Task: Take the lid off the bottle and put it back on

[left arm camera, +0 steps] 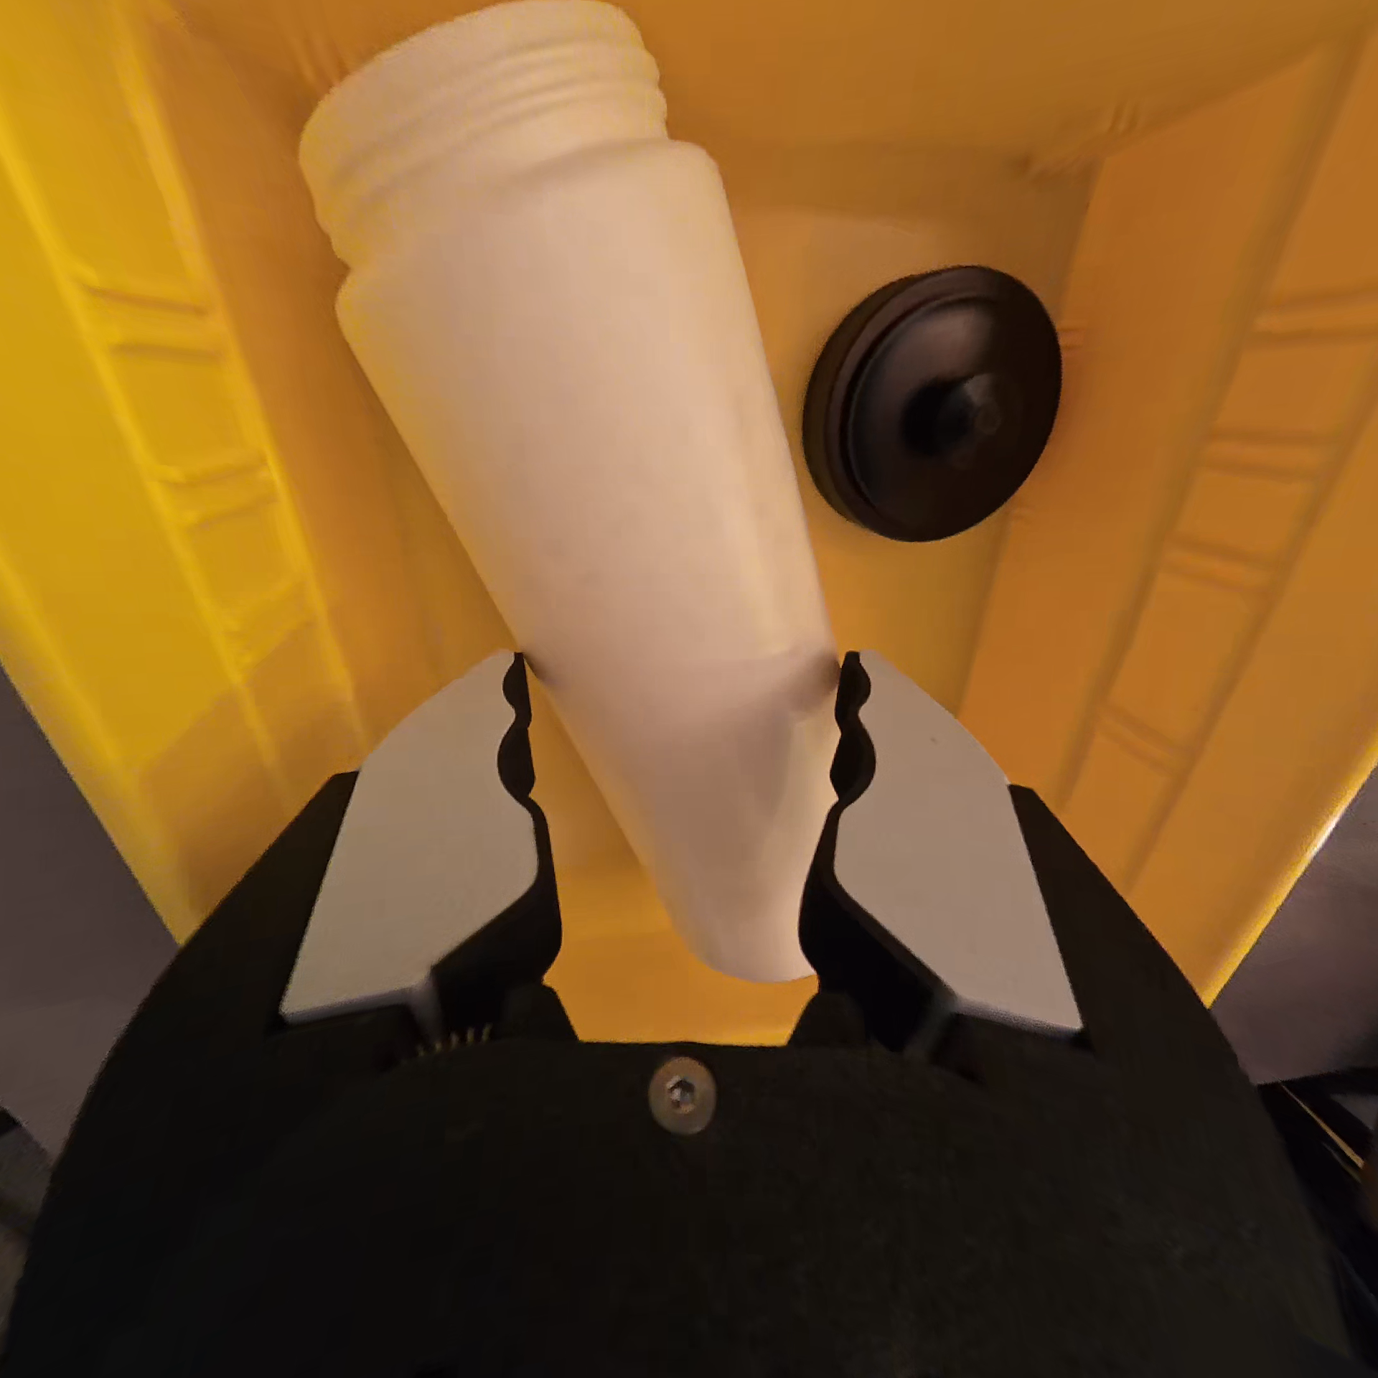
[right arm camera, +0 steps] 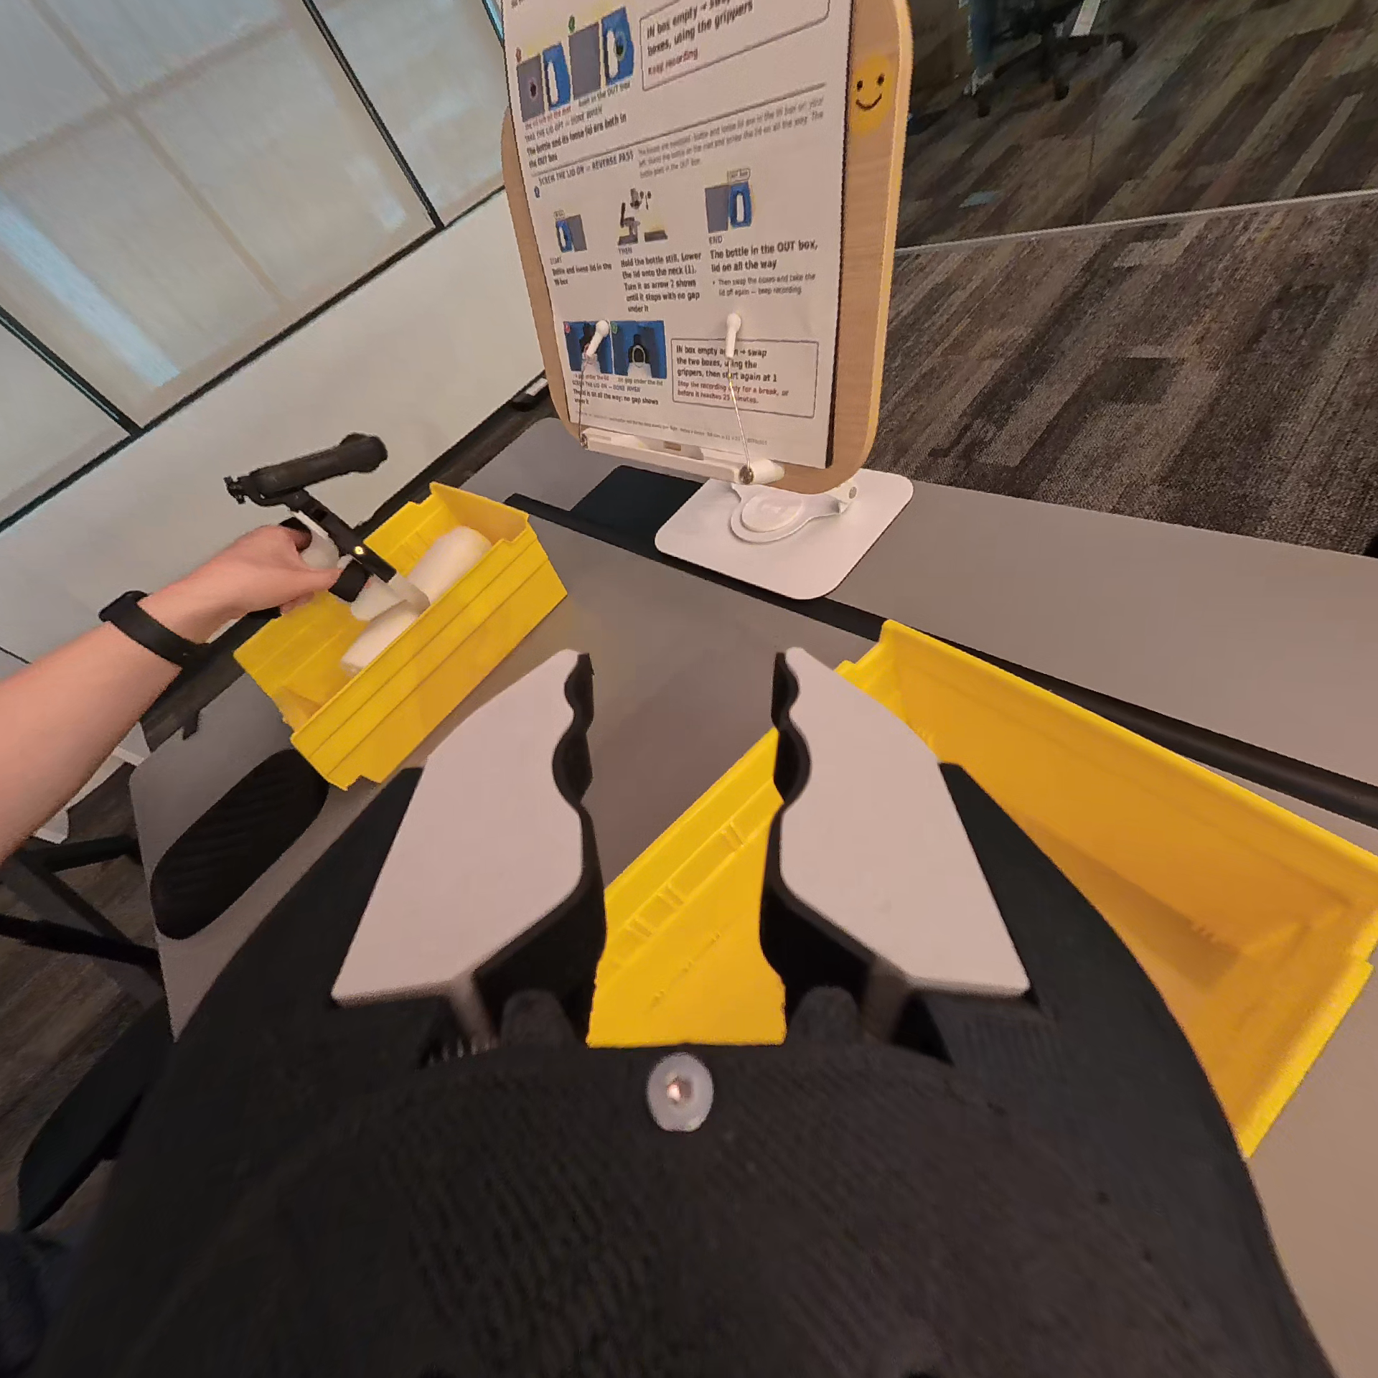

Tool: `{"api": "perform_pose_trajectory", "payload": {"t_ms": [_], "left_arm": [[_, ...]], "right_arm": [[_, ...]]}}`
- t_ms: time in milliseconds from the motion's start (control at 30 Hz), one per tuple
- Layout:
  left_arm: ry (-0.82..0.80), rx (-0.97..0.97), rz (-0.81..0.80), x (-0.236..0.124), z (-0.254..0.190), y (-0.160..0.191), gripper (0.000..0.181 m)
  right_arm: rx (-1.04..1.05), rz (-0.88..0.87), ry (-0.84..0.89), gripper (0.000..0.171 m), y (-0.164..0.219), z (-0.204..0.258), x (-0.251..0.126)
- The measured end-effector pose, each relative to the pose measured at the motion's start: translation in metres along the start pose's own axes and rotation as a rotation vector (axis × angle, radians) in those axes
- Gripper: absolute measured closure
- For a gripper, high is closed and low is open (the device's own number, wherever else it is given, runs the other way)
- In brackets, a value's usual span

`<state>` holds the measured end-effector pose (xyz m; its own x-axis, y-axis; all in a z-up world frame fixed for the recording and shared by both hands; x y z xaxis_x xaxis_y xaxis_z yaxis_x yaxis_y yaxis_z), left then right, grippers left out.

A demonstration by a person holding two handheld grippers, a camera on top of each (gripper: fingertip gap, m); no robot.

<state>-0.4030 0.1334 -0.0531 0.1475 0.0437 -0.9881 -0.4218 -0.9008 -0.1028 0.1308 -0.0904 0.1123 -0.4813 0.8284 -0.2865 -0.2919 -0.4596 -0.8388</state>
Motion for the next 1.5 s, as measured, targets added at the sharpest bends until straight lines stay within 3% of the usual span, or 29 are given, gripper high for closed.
{"api": "perform_pose_trajectory", "payload": {"t_ms": [267,533,900,1067,1200,1367,1500], "left_arm": [[-0.051,-0.038,0.060,0.008,0.000,-0.004,0.097],[-0.043,-0.201,0.084,0.015,0.012,-0.015,0.098],[-0.067,-0.022,0.093,0.005,0.000,-0.004,0.099],[-0.054,0.052,-0.043,-0.034,-0.010,-0.004,0.099],[-0.032,0.143,-0.265,-0.088,-0.033,-0.008,0.099],[-0.007,0.390,-0.559,-0.148,-0.108,0.001,0.098],[0.165,0.564,-0.638,-0.152,-0.184,0.016,0.099]], "right_arm": [[-0.005,0.032,0.017,0.124,0.002,0.000,0.006],[-0.012,0.098,0.045,0.124,0.009,-0.003,0.013],[-0.021,0.128,0.050,0.124,0.011,-0.007,0.012],[-0.011,0.100,0.040,0.124,0.009,-0.009,0.003],[-0.004,0.074,0.036,0.124,0.007,-0.010,-0.004],[0.000,0.056,0.040,0.124,0.005,-0.012,-0.008],[-0.002,0.054,0.048,0.124,0.005,-0.010,-0.008]]}}
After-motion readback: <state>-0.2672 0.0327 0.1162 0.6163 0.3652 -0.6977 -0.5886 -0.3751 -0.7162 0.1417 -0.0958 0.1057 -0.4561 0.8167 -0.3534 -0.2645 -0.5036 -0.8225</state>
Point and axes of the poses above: each gripper's, where its closed fingertips meet, x out along the fingers, y out of its underside, z = x × y across the jaws, the point moved 6 cm from there along -x, back along the fingers, and after that the axes turned 7 degrees about x, right-handed, at the moved point
